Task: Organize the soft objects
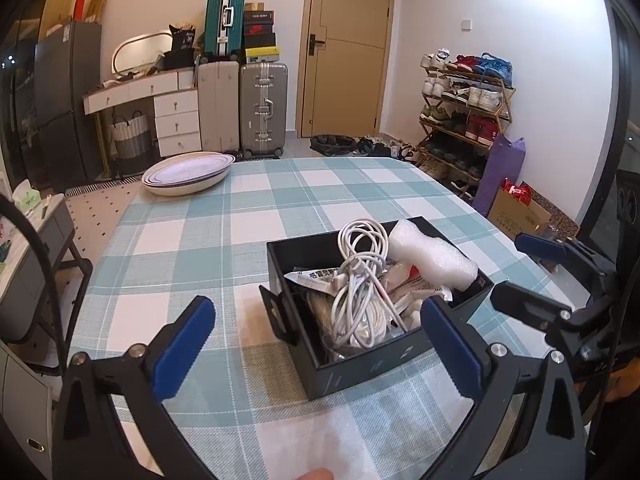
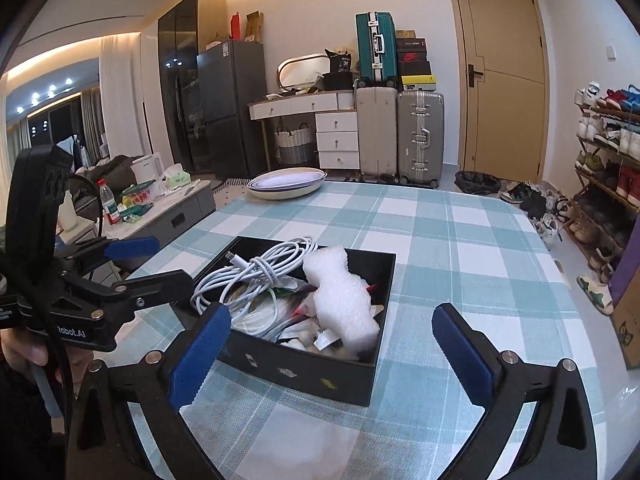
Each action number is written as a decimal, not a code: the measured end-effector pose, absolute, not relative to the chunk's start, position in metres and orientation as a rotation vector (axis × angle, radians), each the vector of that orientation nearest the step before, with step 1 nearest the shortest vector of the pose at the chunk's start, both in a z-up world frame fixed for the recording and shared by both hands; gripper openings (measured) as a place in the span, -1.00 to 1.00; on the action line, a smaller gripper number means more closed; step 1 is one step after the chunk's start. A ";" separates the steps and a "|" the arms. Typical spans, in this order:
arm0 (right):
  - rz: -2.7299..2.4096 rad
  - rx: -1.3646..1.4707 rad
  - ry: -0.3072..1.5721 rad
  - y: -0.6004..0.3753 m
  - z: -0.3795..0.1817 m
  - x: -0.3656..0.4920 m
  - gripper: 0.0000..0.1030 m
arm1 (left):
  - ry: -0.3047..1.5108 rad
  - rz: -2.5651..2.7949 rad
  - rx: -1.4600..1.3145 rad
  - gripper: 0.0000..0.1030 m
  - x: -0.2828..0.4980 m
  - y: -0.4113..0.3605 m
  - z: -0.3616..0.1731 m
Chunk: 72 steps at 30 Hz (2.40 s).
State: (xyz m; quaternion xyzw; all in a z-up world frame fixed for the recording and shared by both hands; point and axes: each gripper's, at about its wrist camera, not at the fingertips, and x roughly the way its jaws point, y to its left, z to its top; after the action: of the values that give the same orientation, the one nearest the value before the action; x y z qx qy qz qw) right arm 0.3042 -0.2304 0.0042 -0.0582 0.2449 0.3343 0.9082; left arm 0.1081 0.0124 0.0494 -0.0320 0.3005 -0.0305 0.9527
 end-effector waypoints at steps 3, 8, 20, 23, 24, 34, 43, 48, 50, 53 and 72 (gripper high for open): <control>0.704 -0.120 0.479 -0.235 0.002 0.297 0.99 | 0.599 -0.031 -0.044 1.00 0.101 0.011 0.046; 0.709 -0.114 0.463 -0.241 -0.002 0.286 0.99 | 0.565 0.004 -0.088 1.00 0.090 0.011 0.037; 0.707 -0.105 0.368 -0.252 -0.010 0.276 0.99 | 0.497 0.023 -0.051 1.00 0.082 0.005 0.030; 0.701 -0.099 0.354 -0.254 -0.012 0.276 0.99 | 0.494 0.025 -0.059 1.00 0.083 0.005 0.027; 0.706 -0.093 0.355 -0.254 -0.013 0.277 0.99 | 0.493 0.027 -0.061 1.00 0.084 0.006 0.026; 0.693 -0.083 0.347 -0.257 -0.016 0.278 0.99 | 0.468 0.035 -0.090 1.00 0.078 0.011 0.023; 0.696 -0.087 0.337 -0.257 -0.015 0.276 0.99 | 0.461 0.041 -0.085 1.00 0.077 0.010 0.024; 0.698 -0.090 0.334 -0.257 -0.014 0.275 0.99 | 0.456 0.043 -0.086 1.00 0.076 0.011 0.024; 0.698 -0.087 0.335 -0.257 -0.014 0.274 0.99 | 0.456 0.044 -0.086 1.00 0.076 0.011 0.024; 0.698 -0.088 0.335 -0.257 -0.014 0.274 0.99 | 0.456 0.043 -0.087 1.00 0.076 0.011 0.024; 0.699 -0.091 0.326 -0.256 -0.014 0.274 0.99 | 0.458 0.045 -0.087 1.00 0.074 0.010 0.027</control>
State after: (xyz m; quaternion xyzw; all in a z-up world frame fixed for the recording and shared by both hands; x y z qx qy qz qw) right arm 0.2739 -0.2562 -0.0137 -0.0444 0.1590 0.3408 0.9255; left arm 0.0739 0.0102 0.0269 -0.0429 0.2270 0.0225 0.9727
